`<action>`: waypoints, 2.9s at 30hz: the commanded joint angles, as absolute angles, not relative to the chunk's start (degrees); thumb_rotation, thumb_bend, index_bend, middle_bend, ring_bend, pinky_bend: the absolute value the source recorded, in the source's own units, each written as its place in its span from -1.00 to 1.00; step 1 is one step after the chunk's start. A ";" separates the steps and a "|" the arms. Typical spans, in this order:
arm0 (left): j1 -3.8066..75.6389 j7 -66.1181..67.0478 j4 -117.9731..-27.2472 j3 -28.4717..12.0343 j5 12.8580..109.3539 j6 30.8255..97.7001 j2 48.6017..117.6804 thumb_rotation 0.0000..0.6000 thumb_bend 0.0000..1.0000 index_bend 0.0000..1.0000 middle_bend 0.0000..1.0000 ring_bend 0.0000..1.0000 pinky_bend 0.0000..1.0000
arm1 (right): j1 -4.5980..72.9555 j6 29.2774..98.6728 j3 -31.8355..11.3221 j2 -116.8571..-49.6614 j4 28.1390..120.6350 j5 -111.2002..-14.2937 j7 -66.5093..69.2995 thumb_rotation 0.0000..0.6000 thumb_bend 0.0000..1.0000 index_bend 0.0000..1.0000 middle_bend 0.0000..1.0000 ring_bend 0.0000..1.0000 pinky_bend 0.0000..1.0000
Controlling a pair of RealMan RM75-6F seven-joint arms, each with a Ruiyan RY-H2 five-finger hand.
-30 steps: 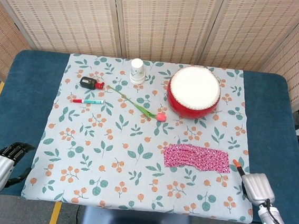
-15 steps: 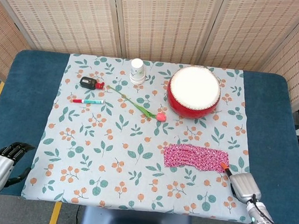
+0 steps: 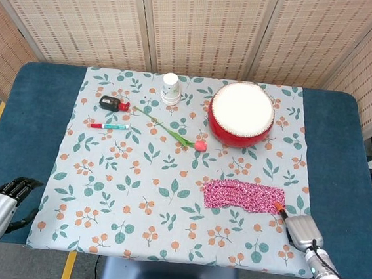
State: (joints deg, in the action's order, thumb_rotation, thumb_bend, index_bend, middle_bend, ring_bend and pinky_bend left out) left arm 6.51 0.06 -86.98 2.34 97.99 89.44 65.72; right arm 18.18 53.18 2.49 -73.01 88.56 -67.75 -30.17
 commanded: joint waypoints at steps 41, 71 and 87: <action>6.42 0.31 -87.19 2.34 98.14 89.52 65.65 1.00 -0.35 -0.50 -0.46 -0.51 -0.12 | 15.70 62.37 10.92 -64.27 99.83 -70.66 -39.08 1.00 0.51 -0.29 0.46 0.54 0.38; 6.64 0.14 -86.98 2.34 97.93 88.98 65.77 1.00 -0.35 -0.50 -0.43 -0.50 -0.12 | 19.07 58.06 3.48 -71.02 93.53 -68.94 -32.18 1.00 0.51 -0.82 0.46 0.54 0.38; 6.65 0.38 -86.96 2.34 97.95 88.98 65.85 1.00 -0.35 -0.50 -0.42 -0.50 -0.12 | 22.12 54.29 2.55 -72.54 92.39 -61.48 -34.78 1.00 0.51 -0.80 0.46 0.54 0.38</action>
